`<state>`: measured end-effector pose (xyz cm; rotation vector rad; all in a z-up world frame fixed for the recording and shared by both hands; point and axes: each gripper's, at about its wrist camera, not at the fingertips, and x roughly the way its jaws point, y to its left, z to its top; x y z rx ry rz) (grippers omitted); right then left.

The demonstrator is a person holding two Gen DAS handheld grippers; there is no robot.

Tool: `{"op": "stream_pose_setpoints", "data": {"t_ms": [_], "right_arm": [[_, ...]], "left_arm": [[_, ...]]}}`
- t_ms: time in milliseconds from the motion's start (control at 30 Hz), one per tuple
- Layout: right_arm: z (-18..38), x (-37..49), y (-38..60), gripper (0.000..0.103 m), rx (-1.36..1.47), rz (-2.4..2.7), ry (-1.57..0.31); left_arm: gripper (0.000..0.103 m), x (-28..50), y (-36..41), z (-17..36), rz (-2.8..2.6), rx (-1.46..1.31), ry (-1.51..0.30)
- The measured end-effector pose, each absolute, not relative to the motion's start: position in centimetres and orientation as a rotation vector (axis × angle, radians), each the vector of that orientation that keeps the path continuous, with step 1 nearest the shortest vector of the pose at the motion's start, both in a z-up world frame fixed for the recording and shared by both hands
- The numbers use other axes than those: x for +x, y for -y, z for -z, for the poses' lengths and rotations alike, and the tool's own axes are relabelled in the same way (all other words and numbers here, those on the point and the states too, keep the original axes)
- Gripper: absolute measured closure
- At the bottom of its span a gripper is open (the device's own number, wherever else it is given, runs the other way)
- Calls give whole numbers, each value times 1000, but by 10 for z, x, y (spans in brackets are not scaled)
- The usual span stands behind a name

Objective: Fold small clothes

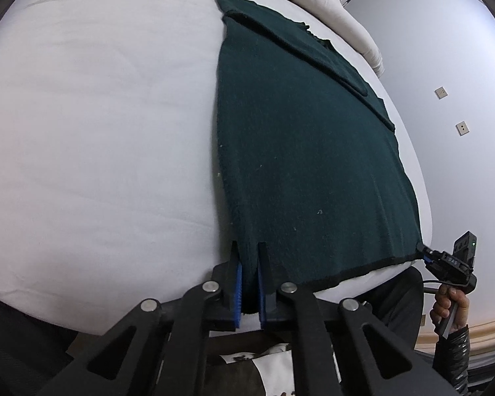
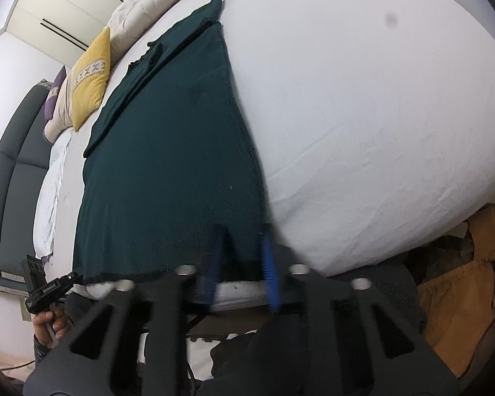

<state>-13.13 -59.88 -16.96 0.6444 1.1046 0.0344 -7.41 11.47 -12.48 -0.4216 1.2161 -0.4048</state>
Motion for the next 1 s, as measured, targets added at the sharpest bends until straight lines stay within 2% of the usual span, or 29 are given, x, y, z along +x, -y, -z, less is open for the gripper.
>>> {"op": "stream_pose_setpoints", "data": {"t_ms": [200,767,1000], "right_arm": [[167,-135,597,97,640,-38,-1090],[121,-129,612,99,853,-152,-907],[97,-101,612,99,905,-206,-846]], "left_arm": [[96,-78,-126,118,417,-465,-1192],[97,-67,-150,76,518,-740,-1042],[98,-42,-158,53,549,-845,-977]]}}
